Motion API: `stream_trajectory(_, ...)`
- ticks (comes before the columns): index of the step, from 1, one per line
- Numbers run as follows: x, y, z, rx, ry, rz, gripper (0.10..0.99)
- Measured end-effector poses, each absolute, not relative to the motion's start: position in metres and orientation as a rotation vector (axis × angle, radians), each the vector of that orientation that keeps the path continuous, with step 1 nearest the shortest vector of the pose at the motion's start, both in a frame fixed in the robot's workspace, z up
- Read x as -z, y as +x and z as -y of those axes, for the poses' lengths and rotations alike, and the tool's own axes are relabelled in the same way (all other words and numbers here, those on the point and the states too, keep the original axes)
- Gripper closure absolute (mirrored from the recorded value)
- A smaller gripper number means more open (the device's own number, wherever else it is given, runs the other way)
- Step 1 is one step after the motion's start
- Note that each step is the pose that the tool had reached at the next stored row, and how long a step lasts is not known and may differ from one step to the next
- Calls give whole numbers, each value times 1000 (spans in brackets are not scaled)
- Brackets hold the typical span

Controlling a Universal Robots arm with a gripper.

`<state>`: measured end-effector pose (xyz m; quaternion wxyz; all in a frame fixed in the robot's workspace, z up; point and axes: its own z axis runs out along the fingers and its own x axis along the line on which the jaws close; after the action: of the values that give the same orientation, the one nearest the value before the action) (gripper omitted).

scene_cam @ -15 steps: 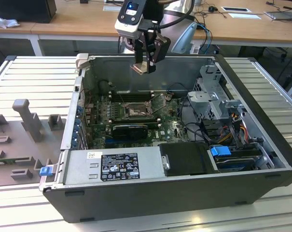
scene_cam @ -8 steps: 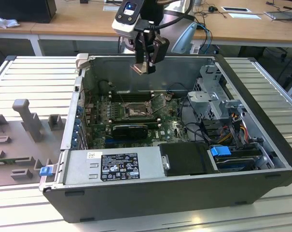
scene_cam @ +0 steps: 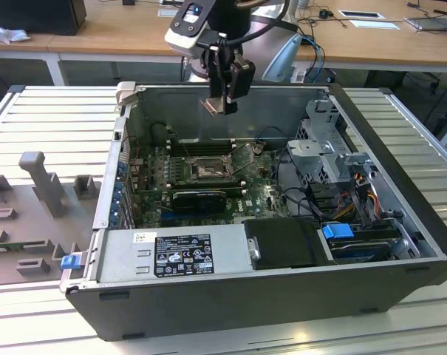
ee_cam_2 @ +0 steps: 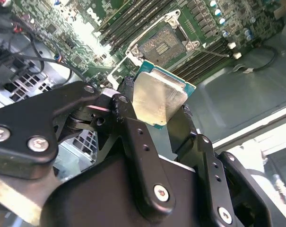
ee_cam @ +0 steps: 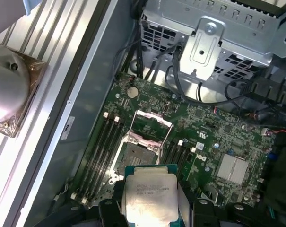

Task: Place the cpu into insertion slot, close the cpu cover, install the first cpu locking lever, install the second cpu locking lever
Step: 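Place the cpu into insertion slot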

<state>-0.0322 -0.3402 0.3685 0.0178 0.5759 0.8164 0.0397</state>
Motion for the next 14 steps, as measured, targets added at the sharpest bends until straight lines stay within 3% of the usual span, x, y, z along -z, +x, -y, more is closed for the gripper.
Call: stream_trajectory(14, -353, -32, 340, -121, 1811, -2519, 557)
